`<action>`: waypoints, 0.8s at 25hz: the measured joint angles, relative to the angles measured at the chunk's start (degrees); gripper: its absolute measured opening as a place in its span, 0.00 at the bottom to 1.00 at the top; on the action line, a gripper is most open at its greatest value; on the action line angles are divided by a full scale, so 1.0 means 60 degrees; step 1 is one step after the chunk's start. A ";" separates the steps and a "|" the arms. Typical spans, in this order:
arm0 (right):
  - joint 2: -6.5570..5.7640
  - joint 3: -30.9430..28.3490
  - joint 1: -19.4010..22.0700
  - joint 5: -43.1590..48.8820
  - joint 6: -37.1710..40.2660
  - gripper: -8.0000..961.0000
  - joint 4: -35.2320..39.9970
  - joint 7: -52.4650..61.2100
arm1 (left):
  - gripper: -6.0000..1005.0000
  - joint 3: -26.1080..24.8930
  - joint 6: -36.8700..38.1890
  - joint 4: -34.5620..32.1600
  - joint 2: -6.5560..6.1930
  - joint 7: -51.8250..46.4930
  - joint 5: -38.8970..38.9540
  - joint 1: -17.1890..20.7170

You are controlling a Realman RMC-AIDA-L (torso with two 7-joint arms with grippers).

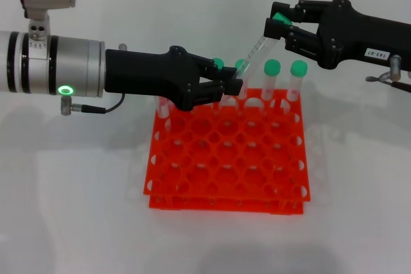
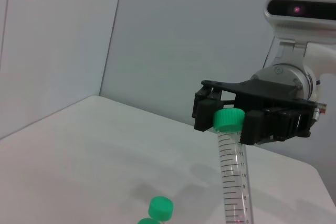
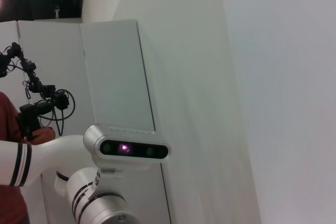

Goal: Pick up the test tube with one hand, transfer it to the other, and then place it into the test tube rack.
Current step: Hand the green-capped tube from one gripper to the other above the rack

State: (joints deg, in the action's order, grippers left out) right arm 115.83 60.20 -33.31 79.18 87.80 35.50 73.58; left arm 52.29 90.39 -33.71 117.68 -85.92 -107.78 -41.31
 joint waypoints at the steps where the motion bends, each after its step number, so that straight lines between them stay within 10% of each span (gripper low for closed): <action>1: 0.0000 0.0000 0.0001 0.0000 0.0000 0.32 0.0000 0.0000 | 0.20 0.0000 0.0000 -0.0001 -0.0002 0.0003 0.0001 0.0000; 20: 0.0001 0.0104 -0.0043 -0.0009 0.0039 0.30 0.0001 -0.0035 | 0.20 0.0001 -0.0121 -0.0007 0.0067 0.0024 0.0004 -0.0057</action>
State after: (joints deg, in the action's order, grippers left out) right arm 115.84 60.82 -33.57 79.13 88.03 35.51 73.37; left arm 52.30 89.66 -33.75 118.08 -85.78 -107.76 -41.65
